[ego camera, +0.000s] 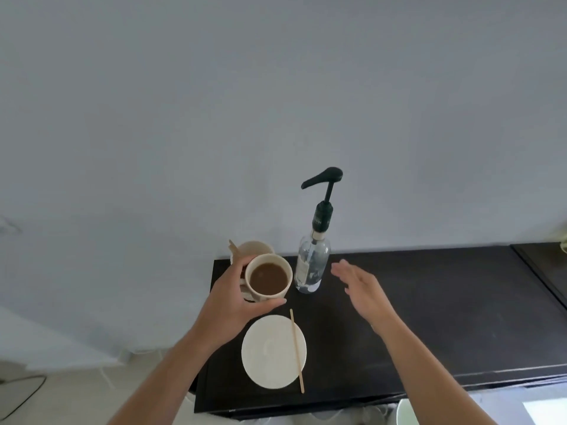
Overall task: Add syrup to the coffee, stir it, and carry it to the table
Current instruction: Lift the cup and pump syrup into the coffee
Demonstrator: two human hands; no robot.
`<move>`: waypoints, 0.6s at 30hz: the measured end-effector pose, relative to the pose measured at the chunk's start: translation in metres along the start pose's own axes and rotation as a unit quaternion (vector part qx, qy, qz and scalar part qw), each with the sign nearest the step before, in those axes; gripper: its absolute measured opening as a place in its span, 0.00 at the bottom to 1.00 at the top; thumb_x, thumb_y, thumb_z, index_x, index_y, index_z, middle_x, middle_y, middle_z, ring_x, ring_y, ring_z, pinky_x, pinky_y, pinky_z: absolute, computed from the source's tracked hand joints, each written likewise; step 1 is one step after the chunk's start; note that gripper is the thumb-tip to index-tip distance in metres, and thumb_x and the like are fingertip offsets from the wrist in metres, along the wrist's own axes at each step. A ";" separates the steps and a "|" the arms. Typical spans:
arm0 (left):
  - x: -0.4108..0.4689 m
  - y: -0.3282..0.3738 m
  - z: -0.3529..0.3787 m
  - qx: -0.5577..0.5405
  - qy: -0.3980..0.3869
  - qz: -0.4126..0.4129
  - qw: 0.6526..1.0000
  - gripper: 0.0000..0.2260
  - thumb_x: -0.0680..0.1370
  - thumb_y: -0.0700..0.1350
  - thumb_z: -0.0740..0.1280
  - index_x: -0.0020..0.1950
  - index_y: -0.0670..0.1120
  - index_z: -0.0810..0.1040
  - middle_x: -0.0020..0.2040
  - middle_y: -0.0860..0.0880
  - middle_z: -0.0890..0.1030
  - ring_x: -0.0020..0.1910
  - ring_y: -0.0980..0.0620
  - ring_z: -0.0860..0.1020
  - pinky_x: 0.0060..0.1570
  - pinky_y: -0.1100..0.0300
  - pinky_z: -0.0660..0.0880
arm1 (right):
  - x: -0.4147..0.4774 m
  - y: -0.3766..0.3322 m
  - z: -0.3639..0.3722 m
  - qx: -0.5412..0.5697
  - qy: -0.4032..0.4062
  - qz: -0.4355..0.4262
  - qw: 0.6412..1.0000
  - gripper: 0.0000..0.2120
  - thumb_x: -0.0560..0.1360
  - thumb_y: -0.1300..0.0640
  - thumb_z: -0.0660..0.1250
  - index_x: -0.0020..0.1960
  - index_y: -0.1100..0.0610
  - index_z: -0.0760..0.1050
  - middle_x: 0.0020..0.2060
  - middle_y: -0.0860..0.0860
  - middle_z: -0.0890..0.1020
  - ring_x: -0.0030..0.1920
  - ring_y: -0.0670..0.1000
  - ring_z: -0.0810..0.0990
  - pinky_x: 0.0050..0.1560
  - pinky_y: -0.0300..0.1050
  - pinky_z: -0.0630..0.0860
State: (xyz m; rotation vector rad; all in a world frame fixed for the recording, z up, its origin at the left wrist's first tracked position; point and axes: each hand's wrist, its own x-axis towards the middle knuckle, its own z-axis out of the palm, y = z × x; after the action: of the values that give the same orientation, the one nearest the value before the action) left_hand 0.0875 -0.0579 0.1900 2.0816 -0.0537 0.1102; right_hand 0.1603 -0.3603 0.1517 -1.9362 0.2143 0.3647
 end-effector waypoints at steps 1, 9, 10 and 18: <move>-0.006 -0.008 0.002 0.003 -0.002 -0.010 1.000 0.36 0.68 0.67 0.87 0.69 0.78 0.70 0.68 0.74 0.79 0.67 0.69 0.80 0.55 0.77 0.79 | -0.002 0.012 0.007 -0.022 -0.007 0.014 1.000 0.22 0.91 0.39 0.60 0.77 0.48 0.82 0.74 0.45 0.85 0.77 0.49 0.79 0.85 0.58 0.71; -0.052 -0.067 0.026 -0.006 -0.031 -0.080 0.996 0.39 0.67 0.66 0.88 0.73 0.67 0.72 0.68 0.67 0.81 0.68 0.62 0.82 0.65 0.57 0.84 | -0.031 0.070 0.046 -0.103 -0.048 0.085 0.990 0.08 0.87 0.47 0.68 0.58 0.43 0.86 0.54 0.42 0.90 0.54 0.47 0.89 0.65 0.56 0.87; -0.057 -0.072 0.030 -0.010 -0.032 -0.088 0.996 0.39 0.67 0.66 0.88 0.72 0.67 0.72 0.68 0.67 0.82 0.67 0.61 0.83 0.65 0.57 0.84 | -0.034 0.073 0.051 -0.108 -0.054 0.093 0.988 0.08 0.87 0.48 0.68 0.57 0.44 0.86 0.52 0.43 0.91 0.52 0.48 0.90 0.60 0.54 0.89; -0.079 -0.099 0.057 -0.026 -0.051 -0.122 0.991 0.41 0.66 0.63 0.89 0.73 0.64 0.73 0.68 0.64 0.82 0.69 0.60 0.82 0.71 0.49 0.81 | -0.043 0.083 0.074 -0.181 -0.074 0.118 0.973 0.11 0.87 0.47 0.71 0.52 0.51 0.87 0.45 0.49 0.92 0.43 0.54 0.92 0.40 0.43 0.89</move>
State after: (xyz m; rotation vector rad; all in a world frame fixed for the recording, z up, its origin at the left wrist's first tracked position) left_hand 0.0207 -0.0595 0.0685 2.0229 0.1346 -0.1455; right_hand 0.0824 -0.3251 0.0687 -2.2342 0.2976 0.7478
